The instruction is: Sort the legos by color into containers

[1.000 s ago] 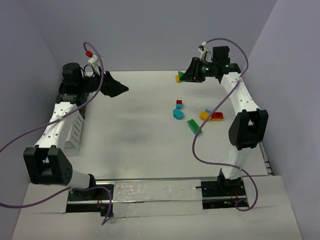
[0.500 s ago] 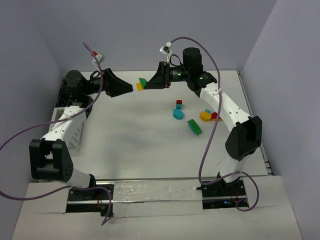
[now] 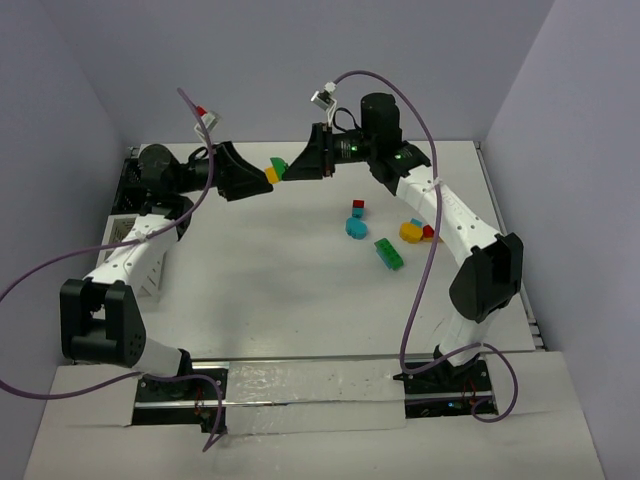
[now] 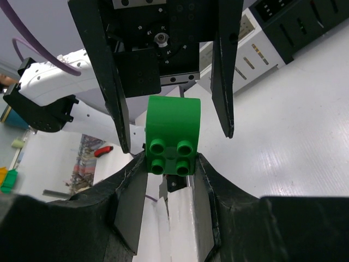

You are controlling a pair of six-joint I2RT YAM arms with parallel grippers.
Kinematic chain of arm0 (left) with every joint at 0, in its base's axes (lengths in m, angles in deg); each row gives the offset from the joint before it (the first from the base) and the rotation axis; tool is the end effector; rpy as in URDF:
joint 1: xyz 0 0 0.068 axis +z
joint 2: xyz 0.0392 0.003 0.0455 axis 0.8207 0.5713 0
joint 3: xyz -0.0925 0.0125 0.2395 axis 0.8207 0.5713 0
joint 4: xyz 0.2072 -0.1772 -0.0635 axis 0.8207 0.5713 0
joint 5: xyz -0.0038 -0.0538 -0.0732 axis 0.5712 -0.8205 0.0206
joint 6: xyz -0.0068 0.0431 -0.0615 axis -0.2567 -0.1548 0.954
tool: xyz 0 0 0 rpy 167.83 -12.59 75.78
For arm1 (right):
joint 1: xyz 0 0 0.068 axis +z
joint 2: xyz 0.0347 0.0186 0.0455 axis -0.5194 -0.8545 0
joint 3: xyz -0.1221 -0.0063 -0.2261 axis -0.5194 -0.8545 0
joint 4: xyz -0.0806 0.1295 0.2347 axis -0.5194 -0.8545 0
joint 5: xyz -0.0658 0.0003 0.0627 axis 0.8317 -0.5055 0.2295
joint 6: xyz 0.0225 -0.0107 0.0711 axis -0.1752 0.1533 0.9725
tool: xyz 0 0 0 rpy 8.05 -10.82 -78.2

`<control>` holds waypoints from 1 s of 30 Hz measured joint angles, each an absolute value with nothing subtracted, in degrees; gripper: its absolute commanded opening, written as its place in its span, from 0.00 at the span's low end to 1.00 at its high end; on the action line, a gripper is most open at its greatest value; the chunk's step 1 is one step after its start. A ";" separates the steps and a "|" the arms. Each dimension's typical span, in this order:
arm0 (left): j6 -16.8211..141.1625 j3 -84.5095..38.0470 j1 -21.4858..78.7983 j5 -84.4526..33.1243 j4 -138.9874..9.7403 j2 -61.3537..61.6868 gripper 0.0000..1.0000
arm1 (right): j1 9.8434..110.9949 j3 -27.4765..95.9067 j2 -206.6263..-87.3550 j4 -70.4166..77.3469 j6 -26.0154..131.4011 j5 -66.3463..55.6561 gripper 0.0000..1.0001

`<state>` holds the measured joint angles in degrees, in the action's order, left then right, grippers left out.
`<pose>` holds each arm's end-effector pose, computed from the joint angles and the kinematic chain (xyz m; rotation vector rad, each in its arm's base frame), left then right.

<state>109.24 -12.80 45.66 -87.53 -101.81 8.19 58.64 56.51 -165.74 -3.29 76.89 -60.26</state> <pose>0.3362 -0.1168 0.3463 0.5693 1.6326 -1.6808 0.3566 0.2479 0.3922 -0.8410 1.7643 1.6410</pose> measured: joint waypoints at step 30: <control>114.99 -6.56 51.65 -87.78 -107.70 5.45 0.00 | 59.06 58.28 -165.79 -5.80 73.12 -60.55 0.00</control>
